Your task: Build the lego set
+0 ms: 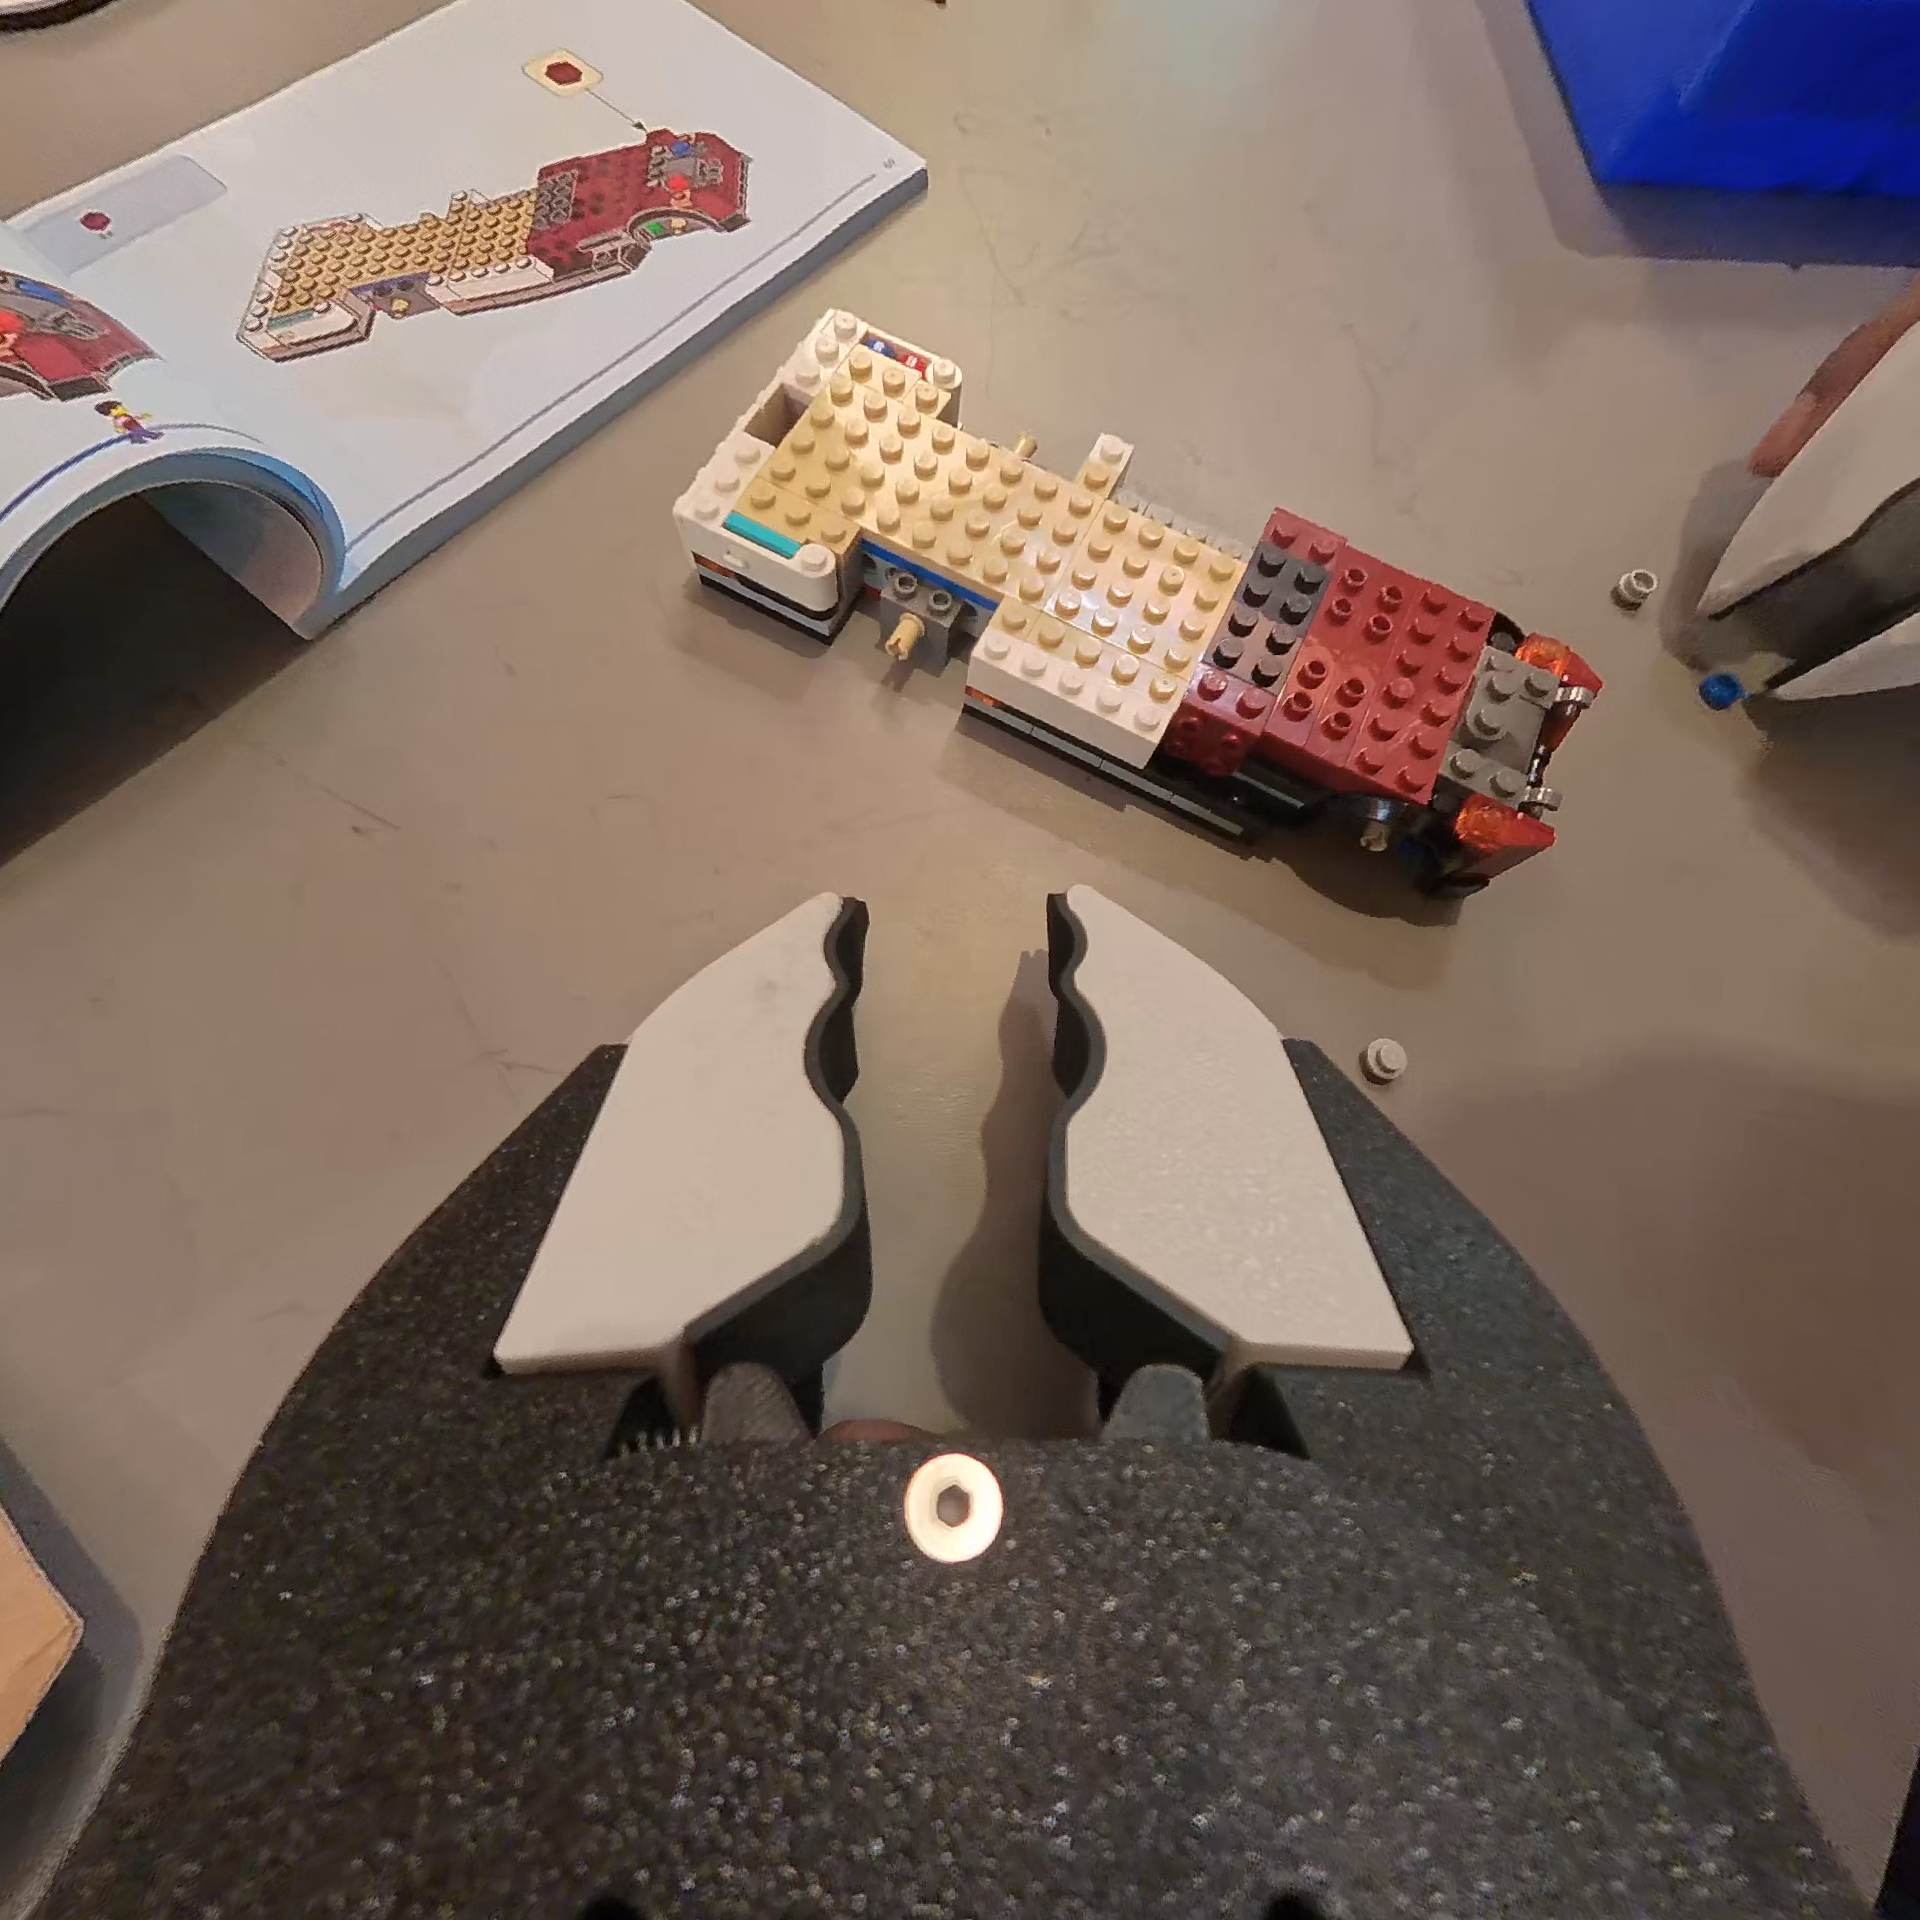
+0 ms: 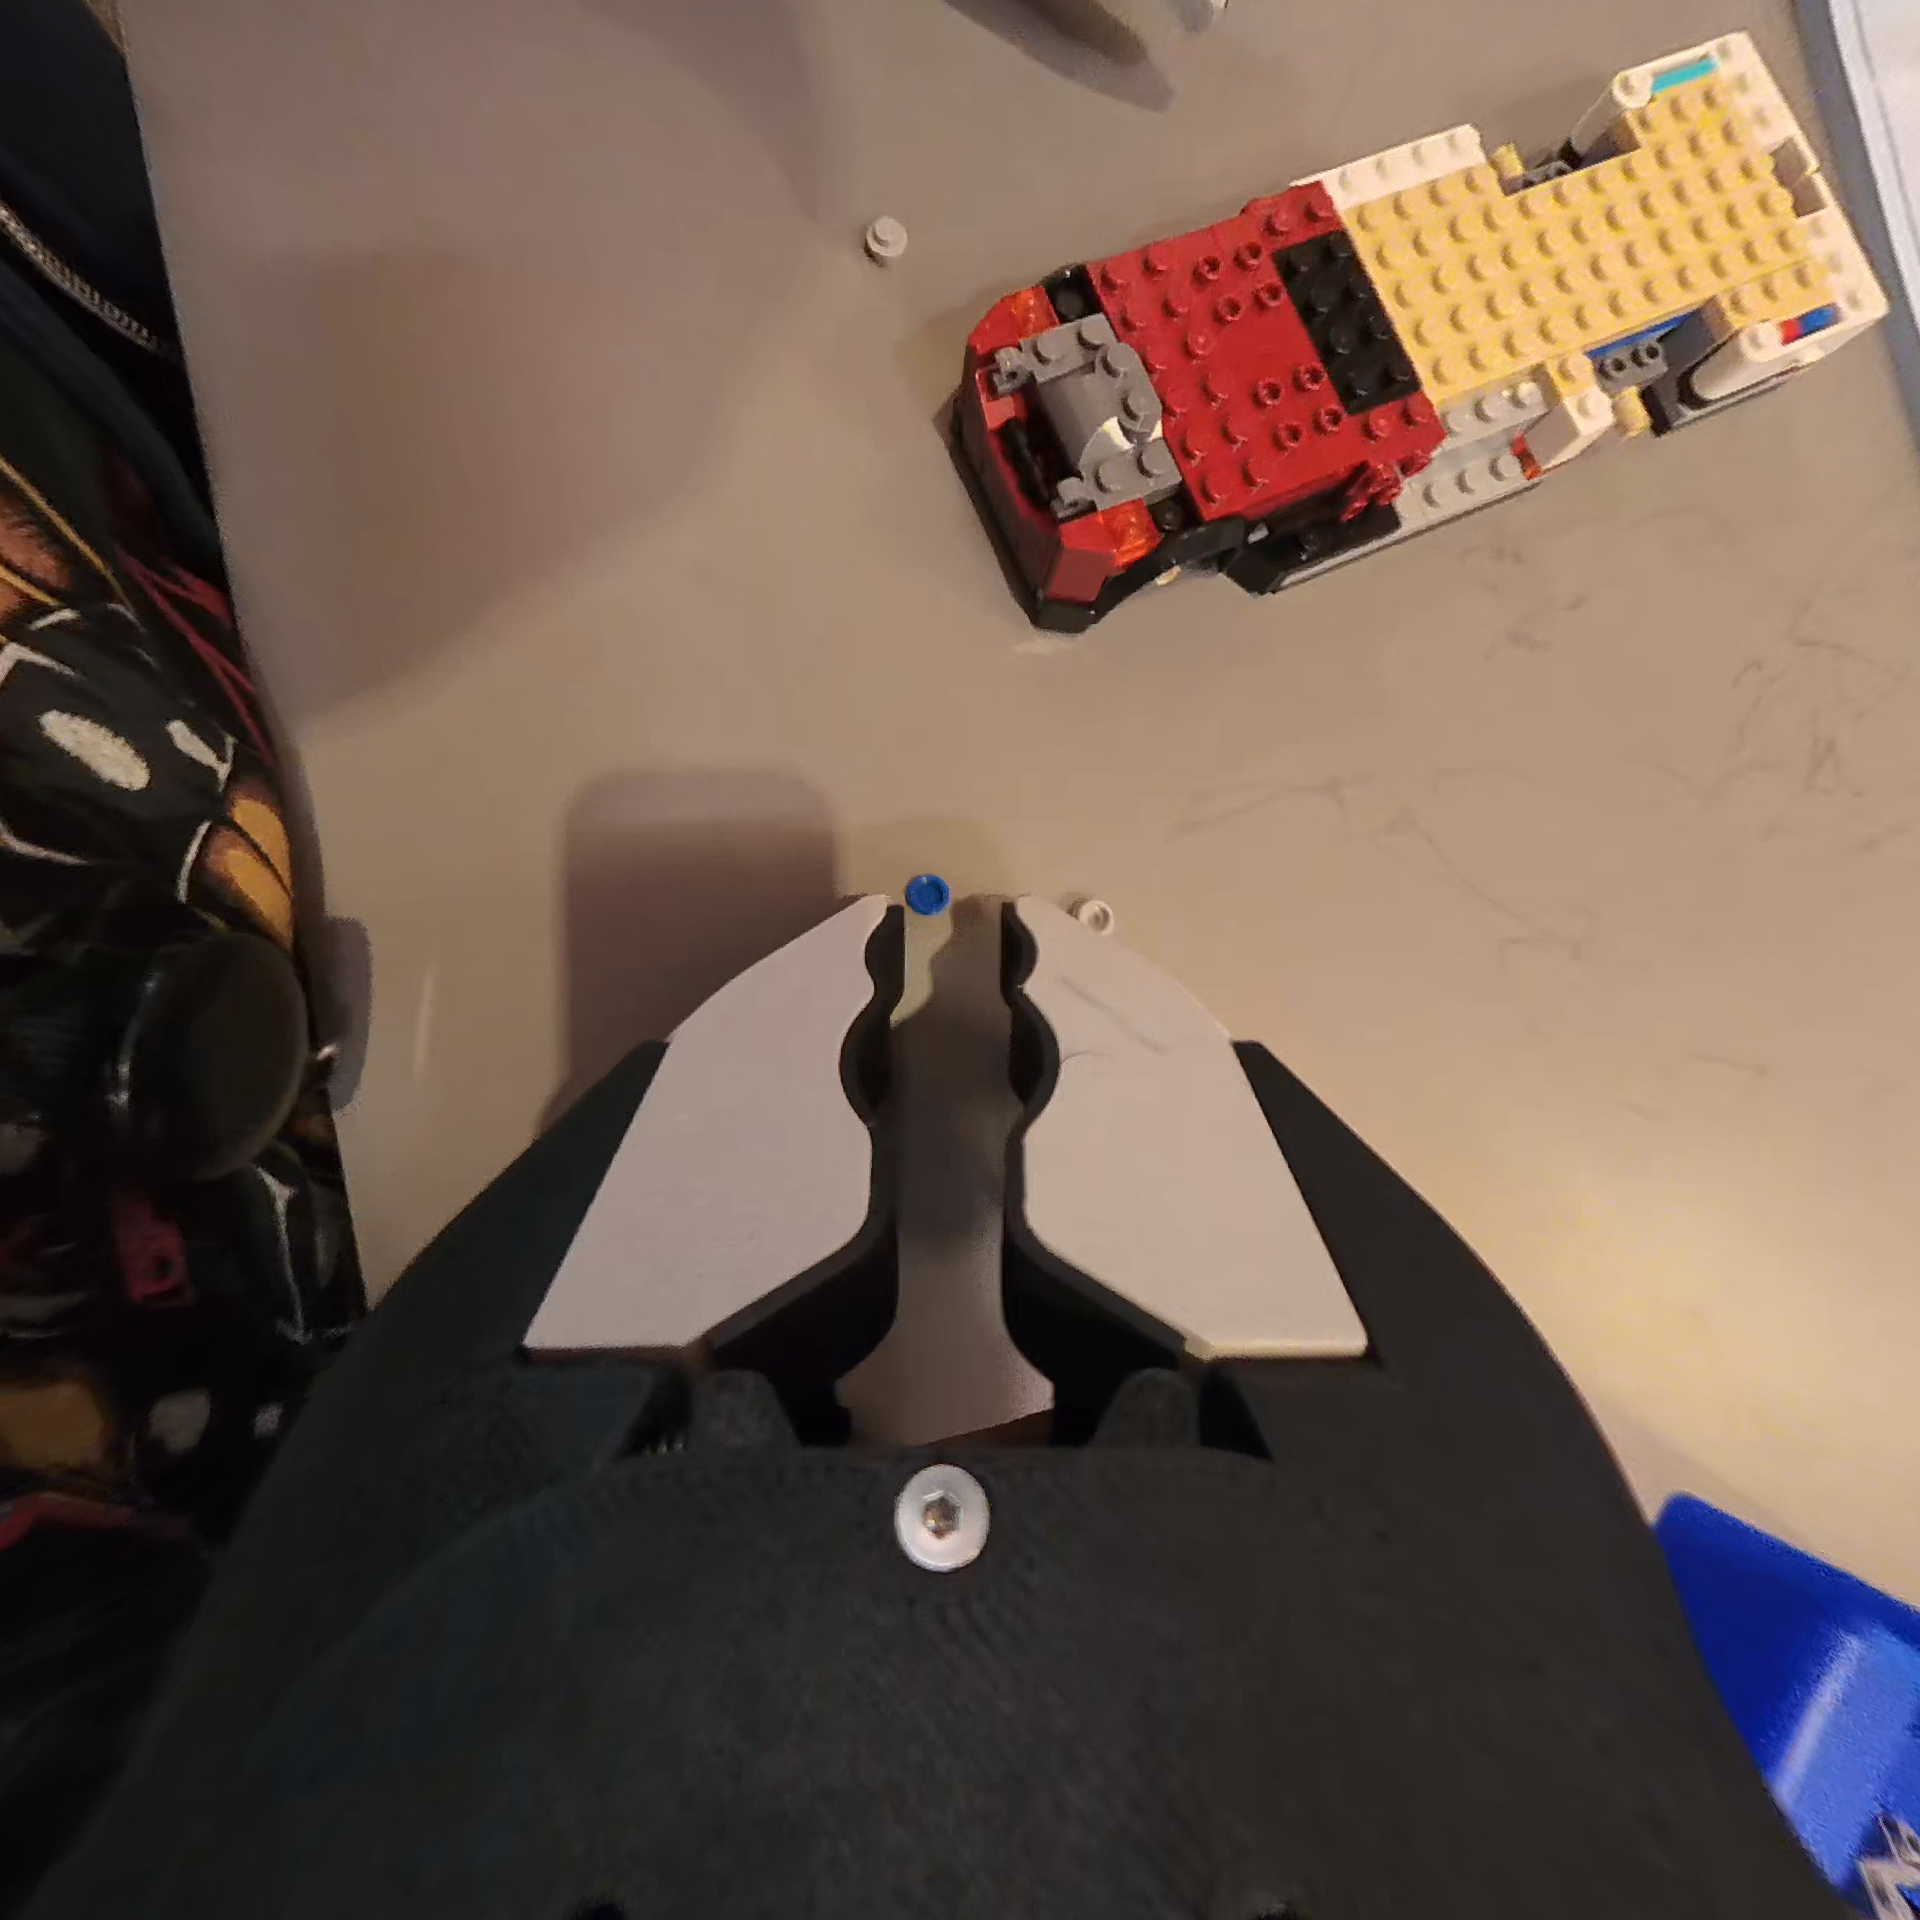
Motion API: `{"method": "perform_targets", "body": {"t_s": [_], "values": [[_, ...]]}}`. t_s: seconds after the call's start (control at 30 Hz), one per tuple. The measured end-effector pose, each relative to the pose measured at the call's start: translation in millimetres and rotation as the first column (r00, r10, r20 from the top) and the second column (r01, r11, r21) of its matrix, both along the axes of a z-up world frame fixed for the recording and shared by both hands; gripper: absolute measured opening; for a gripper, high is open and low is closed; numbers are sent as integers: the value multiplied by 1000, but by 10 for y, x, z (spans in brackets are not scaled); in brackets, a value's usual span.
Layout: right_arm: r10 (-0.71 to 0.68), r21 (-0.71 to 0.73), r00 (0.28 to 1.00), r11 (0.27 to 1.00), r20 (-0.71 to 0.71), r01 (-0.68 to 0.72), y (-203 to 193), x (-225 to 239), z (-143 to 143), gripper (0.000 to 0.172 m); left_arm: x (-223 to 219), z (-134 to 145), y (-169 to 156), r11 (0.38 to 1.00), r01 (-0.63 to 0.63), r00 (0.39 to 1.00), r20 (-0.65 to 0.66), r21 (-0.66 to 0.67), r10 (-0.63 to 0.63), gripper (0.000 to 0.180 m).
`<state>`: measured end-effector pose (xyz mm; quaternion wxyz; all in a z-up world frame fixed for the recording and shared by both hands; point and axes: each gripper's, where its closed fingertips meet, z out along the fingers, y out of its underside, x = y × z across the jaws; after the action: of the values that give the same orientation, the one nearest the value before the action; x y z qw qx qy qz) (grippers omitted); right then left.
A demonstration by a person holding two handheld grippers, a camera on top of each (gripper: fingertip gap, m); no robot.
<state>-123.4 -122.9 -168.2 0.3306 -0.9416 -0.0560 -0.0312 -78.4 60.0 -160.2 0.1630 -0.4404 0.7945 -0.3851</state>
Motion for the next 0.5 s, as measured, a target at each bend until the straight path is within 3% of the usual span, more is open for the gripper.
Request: {"method": "perform_targets", "body": {"t_s": [0.23, 0.37, 0.5], "values": [[-9, -3, 1000, 1000, -18, 9, -663, 22, 474, 25, 2, -6, 6, 1000, -4, 1000, -11, -10, 4, 35], [-41, -19, 999, 999, 5, 41, -1229, 290, 839, 21, 2, -29, 1, 1000, 0, 999, -38, -22, -1, 35], [26, -71, 996, 997, 86, -20, -1709, 597, 1022, 16, 4, -60, 3, 1000, -2, 998, -68, -28, 0, 35]]}}
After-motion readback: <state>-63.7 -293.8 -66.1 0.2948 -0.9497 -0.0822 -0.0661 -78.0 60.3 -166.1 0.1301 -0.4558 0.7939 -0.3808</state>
